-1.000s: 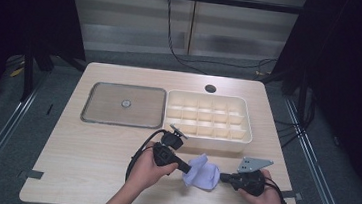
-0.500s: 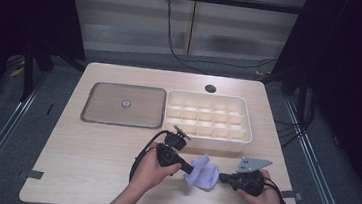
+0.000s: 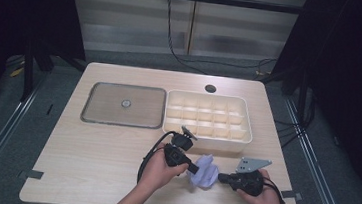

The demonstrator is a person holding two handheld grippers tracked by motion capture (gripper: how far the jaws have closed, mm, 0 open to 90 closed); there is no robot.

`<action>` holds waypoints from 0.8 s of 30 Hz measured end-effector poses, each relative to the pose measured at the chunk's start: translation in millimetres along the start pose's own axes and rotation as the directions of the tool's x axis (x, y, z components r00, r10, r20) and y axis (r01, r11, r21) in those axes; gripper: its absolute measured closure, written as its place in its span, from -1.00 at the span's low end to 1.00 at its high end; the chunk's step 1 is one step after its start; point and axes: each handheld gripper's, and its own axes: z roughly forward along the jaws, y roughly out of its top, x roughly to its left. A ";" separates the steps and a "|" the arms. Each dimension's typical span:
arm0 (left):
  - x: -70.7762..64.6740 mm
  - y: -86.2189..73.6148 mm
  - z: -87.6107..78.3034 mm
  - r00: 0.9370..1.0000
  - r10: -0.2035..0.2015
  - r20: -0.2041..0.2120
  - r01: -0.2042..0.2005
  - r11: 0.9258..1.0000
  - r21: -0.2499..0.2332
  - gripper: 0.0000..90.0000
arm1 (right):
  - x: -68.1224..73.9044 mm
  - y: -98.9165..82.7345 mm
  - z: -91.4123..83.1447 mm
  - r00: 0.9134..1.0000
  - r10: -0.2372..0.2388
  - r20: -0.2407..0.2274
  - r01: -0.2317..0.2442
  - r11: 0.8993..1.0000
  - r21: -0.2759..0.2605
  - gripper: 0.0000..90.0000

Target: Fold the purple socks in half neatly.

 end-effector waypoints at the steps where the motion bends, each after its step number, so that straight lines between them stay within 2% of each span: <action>1: -0.1 0.1 0.3 1.000 0.000 -0.005 0.000 1.000 0.005 0.85 | 0.0 0.0 0.0 1.000 0.001 -0.001 -0.001 1.000 0.001 0.99; 6: -4.1 0.4 3.5 0.999 0.023 -0.025 -0.023 1.000 0.010 0.85 | 0.2 0.5 0.8 1.000 0.000 -0.003 0.000 1.000 -0.001 0.99; 14: -8.7 2.0 7.5 0.999 0.031 -0.028 -0.031 0.999 0.010 0.85 | 0.7 1.1 1.5 1.000 -0.004 -0.005 0.004 1.000 -0.001 0.99; 22: -13.2 4.1 12.3 0.997 0.057 -0.043 -0.056 0.998 0.034 0.84 | 1.4 1.3 1.8 1.000 -0.006 -0.007 0.006 1.000 0.002 0.99; 24: -13.6 3.8 13.9 0.997 0.059 -0.042 -0.058 0.998 0.026 0.84 | 1.5 1.4 1.8 1.000 -0.007 -0.007 0.007 1.000 0.002 0.99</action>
